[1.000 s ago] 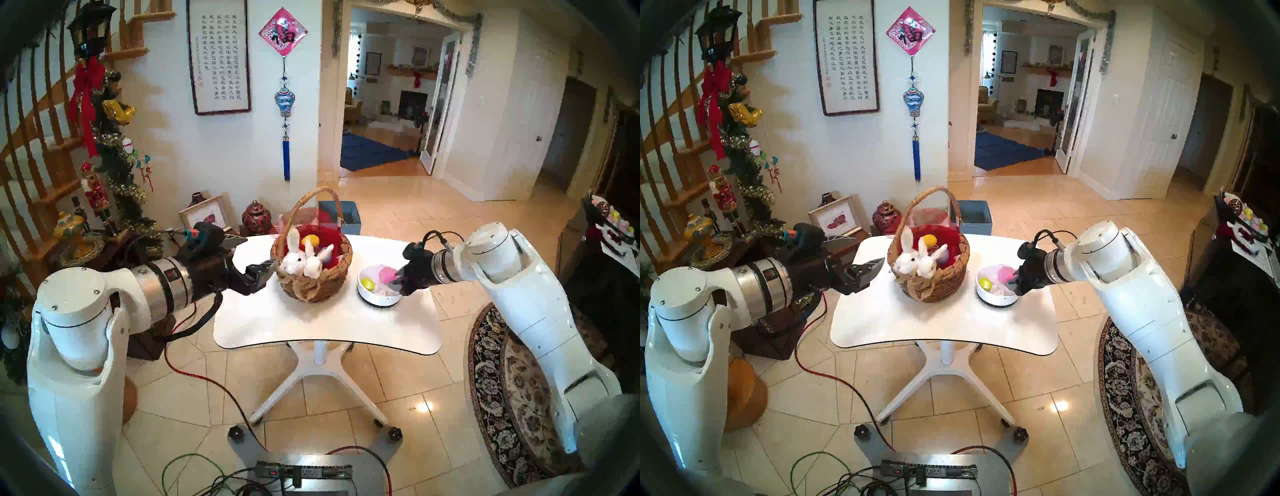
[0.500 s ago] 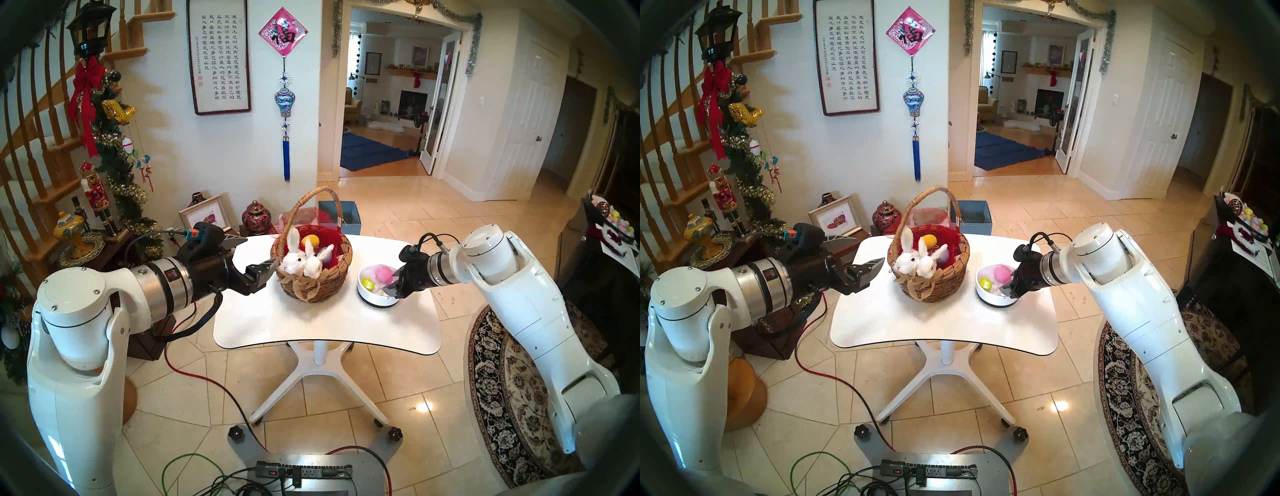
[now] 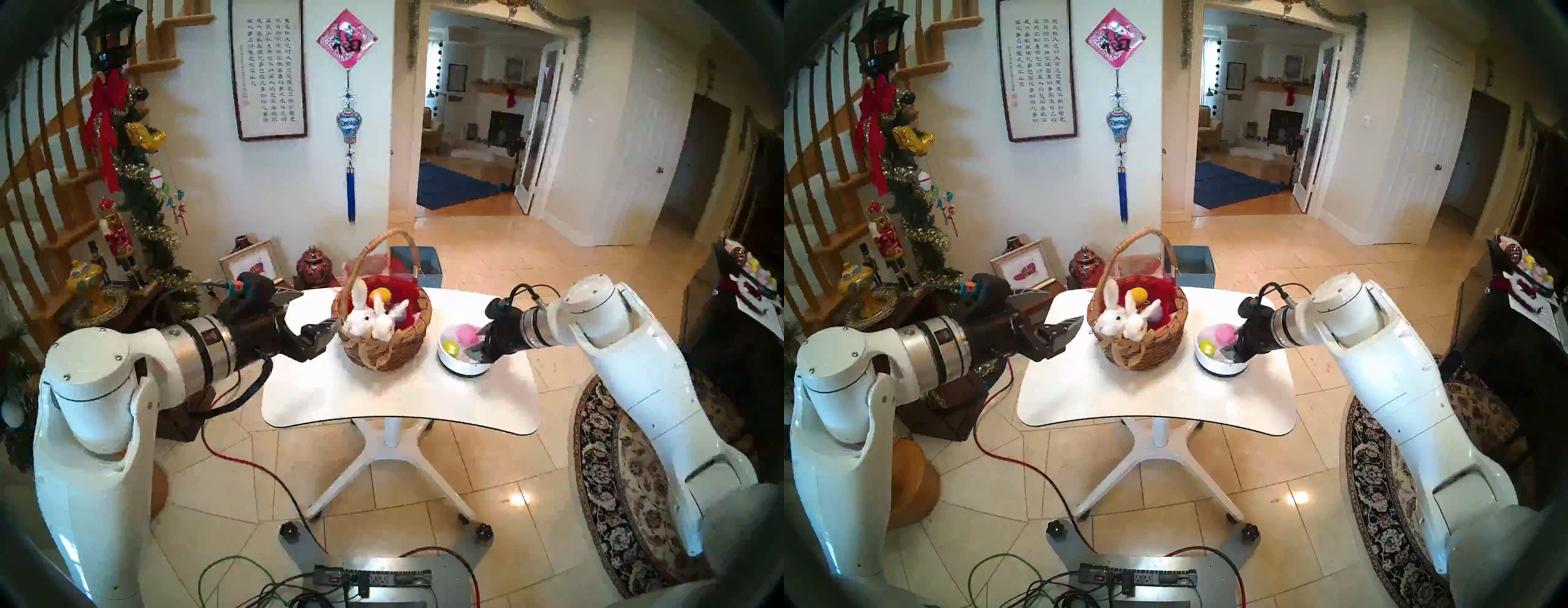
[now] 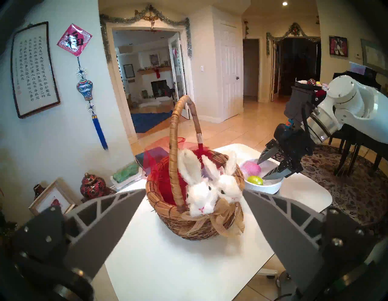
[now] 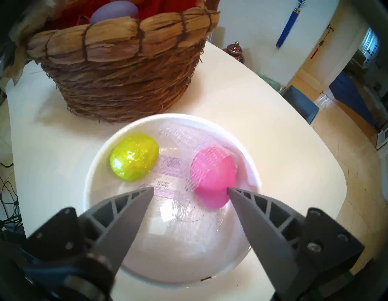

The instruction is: Put easter egg into basket

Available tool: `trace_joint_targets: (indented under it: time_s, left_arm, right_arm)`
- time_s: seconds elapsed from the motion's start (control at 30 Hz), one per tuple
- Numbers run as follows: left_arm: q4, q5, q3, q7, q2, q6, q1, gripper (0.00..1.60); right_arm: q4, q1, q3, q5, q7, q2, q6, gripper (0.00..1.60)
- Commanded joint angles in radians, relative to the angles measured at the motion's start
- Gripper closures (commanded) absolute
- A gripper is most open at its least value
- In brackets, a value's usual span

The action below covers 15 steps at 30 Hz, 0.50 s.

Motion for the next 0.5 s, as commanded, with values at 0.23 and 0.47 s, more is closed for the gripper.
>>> trace_joint_targets:
  time_s: [0.23,0.47]
  left_arm:
    - [-0.005,0.002,0.000,-0.001,0.000,0.002,-0.008,0.00]
    - [-0.005,0.004,0.000,-0.003,-0.002,0.003,-0.009,0.00]
  right_arm:
    - [0.002,0.005,0.027,0.017,-0.021,-0.012,-0.006,0.26]
    - [0.024,0.013,0.020,0.020,-0.033,-0.029,-0.013,0.22]
